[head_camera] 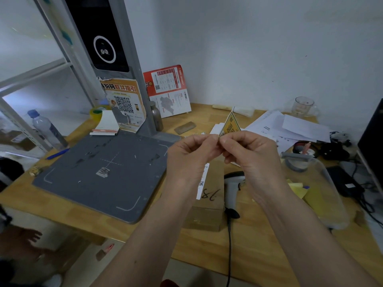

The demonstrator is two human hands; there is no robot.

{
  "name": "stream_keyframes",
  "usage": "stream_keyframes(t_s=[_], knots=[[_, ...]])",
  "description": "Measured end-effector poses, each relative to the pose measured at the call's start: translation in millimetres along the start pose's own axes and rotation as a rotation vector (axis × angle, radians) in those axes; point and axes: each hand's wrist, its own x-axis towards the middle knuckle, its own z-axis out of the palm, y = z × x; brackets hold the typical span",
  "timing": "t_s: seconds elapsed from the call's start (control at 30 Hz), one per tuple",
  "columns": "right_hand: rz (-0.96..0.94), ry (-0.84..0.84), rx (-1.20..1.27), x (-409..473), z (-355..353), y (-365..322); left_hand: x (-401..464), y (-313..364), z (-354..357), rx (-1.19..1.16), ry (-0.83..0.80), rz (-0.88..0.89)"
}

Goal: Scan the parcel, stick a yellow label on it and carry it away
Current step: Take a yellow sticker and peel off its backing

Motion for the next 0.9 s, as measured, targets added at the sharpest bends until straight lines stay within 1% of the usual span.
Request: stream_keyframes(t_s=[0.17, 0.37, 0.5, 0.6, 0.77, 0.9], knots=[[-0.011, 0.001, 0.005, 0, -2, 1, 1, -1, 3, -0.019, 0.009, -0.003], [0.014, 0.025, 0.057, 0, -1, 3, 4, -6, 4, -0.212, -0.053, -0.116], [0.027, 0.018, 0.065, 1, -2, 5, 7, -11, 3, -0.289, -0.047, -0.142], [0.035, 0.012, 0.069, 2, -1, 8, 8, -14, 2, -0.306, -0.029, -0.161], [0.054, -0.032, 0.104, 2, 0, 6, 8, -14, 1, -0.242, 0.014, -0.149], [-0.005, -0.021, -0.024, 1, 3, 2, 4, -14, 2, -0.001, 0.065, -0.044]])
